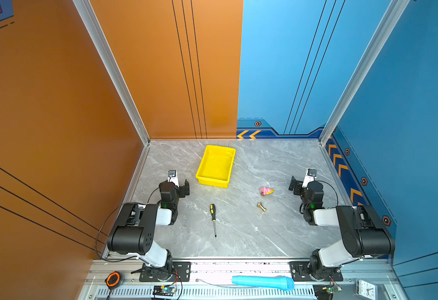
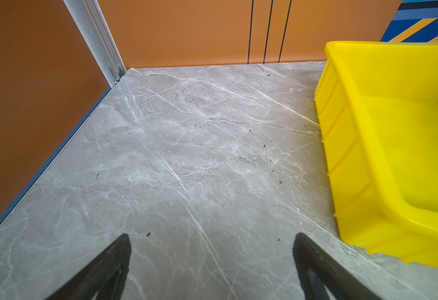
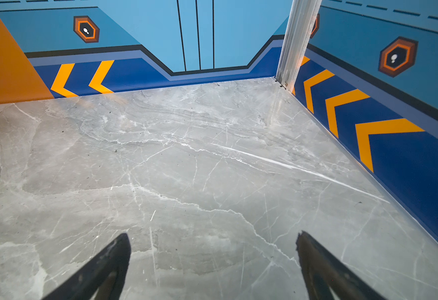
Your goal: Put the screwdriver in the bin
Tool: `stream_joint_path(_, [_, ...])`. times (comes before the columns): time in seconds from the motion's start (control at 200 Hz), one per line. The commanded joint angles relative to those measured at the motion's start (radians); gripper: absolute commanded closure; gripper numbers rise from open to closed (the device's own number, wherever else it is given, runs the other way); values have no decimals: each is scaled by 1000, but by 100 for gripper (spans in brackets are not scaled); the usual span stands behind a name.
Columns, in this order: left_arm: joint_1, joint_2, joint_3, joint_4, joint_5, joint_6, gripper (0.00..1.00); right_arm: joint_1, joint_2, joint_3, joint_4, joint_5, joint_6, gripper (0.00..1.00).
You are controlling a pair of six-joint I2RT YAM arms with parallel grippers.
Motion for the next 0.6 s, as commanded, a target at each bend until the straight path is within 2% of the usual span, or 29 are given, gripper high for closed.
stream_joint_path(0.0, [7, 3, 21, -7, 24, 10, 2, 7, 12, 15, -22, 0, 2, 0])
stream_joint_path(0.1, [9, 0, 20, -7, 31, 7, 2, 9, 12, 14, -20, 5, 0, 0])
stream_joint_path(0.19, [15, -12, 23, -21, 56, 10, 2, 37, -34, 29, -86, 135, 7, 0])
stream_joint_path(0.361, [22, -138, 37, -160, 56, -6, 2, 69, -162, 41, -226, 192, 1, 0])
stream_joint_path(0.481, [32, -250, 54, -326, 60, -33, 2, 99, -272, 84, -421, 227, 52, 0])
stream_joint_path(0.596, [41, -368, 67, -481, 44, -80, 2, 127, -361, 147, -630, 280, 165, 0])
